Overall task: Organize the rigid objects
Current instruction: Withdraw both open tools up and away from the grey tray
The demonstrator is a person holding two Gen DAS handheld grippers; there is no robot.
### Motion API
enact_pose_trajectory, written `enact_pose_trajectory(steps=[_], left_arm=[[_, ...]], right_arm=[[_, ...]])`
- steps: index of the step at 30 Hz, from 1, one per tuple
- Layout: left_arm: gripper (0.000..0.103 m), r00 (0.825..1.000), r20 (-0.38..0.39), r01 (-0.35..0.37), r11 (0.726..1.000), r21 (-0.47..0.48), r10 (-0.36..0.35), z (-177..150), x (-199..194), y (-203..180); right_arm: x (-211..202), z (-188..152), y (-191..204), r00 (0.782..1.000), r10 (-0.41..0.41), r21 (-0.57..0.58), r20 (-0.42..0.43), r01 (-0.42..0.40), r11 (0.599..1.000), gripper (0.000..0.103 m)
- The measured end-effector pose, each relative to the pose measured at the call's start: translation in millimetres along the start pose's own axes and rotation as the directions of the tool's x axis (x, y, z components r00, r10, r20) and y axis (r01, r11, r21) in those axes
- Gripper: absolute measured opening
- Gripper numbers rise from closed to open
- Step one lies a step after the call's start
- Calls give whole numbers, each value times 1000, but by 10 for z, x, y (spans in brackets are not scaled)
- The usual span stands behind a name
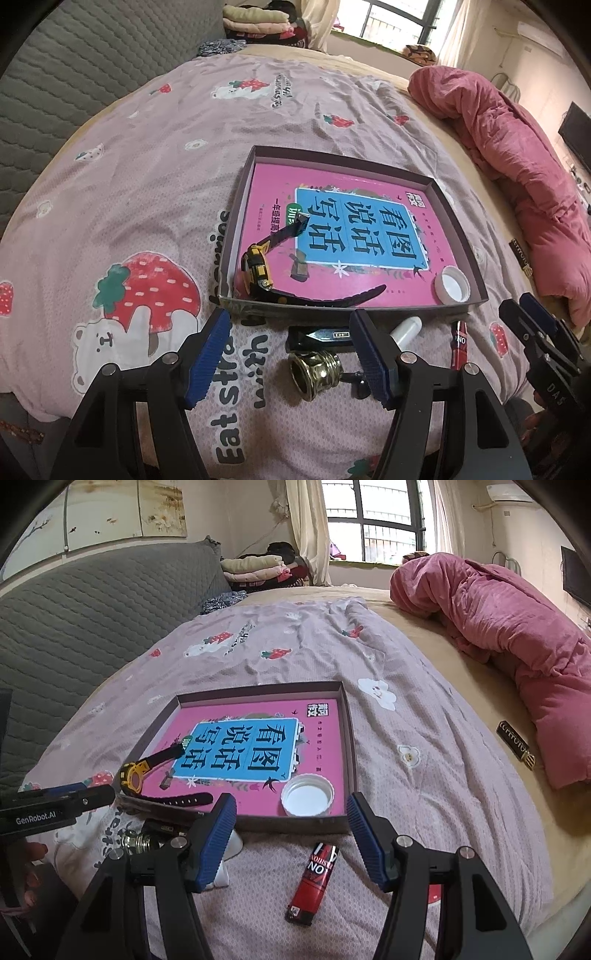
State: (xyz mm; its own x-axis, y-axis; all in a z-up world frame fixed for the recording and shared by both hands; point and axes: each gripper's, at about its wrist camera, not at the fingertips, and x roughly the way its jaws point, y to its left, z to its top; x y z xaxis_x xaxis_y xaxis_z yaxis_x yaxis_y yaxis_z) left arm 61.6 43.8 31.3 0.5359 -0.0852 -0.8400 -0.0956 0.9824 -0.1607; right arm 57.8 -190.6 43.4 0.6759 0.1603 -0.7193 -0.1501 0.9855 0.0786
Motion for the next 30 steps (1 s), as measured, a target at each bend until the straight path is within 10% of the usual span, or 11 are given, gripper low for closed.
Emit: enact_pose_trajectory(steps=[30], left_arm=[[69,998,-62,5,1000,25,-4,-223,-10,15]], right_arm=[[-48,-314,264,997,52,-78,-55,-56,995,62]])
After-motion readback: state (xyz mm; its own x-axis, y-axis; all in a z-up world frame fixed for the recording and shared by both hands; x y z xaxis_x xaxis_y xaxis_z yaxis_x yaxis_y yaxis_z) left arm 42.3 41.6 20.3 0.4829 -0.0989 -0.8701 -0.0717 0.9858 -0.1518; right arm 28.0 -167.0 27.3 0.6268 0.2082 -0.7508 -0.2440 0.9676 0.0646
